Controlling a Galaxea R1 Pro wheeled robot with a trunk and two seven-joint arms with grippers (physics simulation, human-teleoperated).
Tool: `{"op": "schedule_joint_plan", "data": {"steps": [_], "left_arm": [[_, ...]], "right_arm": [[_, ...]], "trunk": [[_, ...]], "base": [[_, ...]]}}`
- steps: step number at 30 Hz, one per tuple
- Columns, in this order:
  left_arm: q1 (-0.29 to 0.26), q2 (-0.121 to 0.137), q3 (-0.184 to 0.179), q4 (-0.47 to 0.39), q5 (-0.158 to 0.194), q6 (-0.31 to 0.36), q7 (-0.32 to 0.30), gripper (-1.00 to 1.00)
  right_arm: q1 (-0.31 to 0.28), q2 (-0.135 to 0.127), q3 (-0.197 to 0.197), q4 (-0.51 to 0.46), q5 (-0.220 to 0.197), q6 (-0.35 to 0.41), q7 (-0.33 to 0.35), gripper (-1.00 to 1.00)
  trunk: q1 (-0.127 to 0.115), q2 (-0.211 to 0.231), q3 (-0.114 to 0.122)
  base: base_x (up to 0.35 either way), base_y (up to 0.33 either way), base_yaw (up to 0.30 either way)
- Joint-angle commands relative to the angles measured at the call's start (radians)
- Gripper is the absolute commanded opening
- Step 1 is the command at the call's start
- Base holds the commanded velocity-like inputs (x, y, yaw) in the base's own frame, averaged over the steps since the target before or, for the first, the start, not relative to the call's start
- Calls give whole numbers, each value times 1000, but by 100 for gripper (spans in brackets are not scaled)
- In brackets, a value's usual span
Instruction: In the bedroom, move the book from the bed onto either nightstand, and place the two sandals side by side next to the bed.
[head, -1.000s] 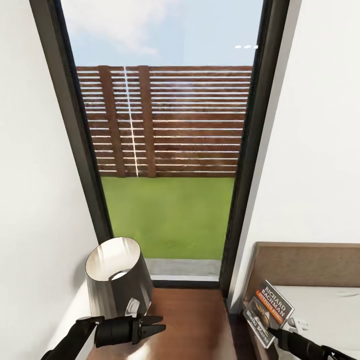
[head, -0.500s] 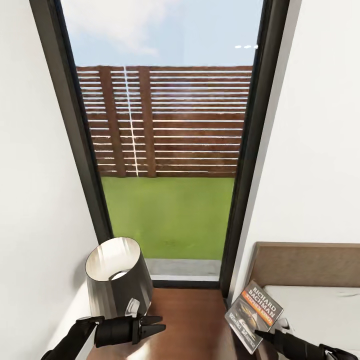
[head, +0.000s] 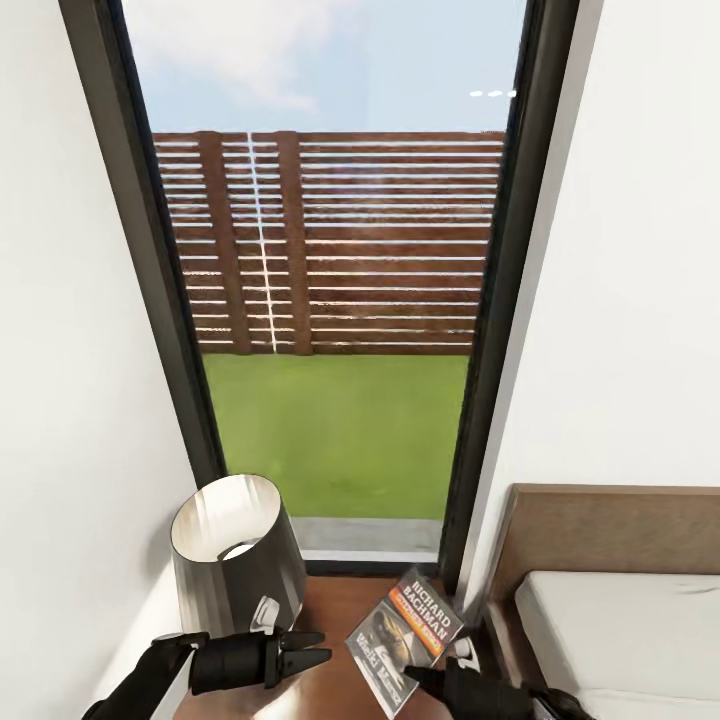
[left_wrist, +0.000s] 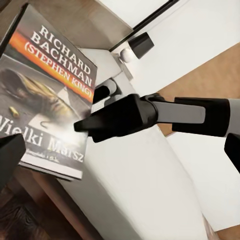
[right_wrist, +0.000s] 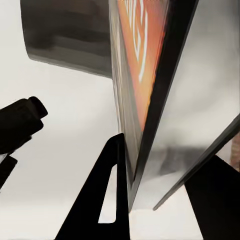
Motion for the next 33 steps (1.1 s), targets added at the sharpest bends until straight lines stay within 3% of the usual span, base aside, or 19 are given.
{"op": "schedule_joint_plan", "data": {"steps": [1,5,10,14,17,19,22,33], "left_arm": [[-1,1,-5,0,9,11,1,100],[-1,1,-5,0,9,10,1,100],[-1,1,-5,0,9,9,2,100],[-1,0,-7,1,9,9,16,100],[-1,-1,-8,1,9,9,26,100],[0,-2,-8,2,9,9,29,100],[-1,-3,-9,3,10,9,31,100],[0,-6,-10,3,10,2,87,100]], "right_arm": [[-1,1,3,-1,-12,26,-4,-100],[-3,5,3,-31,-16,80,-94,-100],[-4,4,-5,-102,-31,96,-143,-100],[-5,3,-8,-112,-142,156,-152,-100],[-5,3,-8,-113,-179,234,-153,-100],[-5,4,-8,-113,-187,337,-153,-100],[-5,4,-7,-113,-191,420,-152,-100],[-5,4,-7,-113,-192,452,-153,-100]], "trunk": [[0,-1,-1],[0,-1,-1],[0,-1,-1],[0,-1,-1],[0,-1,-1],[0,-1,-1],[0,-1,-1],[0,-1,-1]], "base": [[0,0,0],[0,0,0],[0,0,0],[0,0,0],[0,0,0],[0,0,0],[0,0,0],[0,0,0]]}}
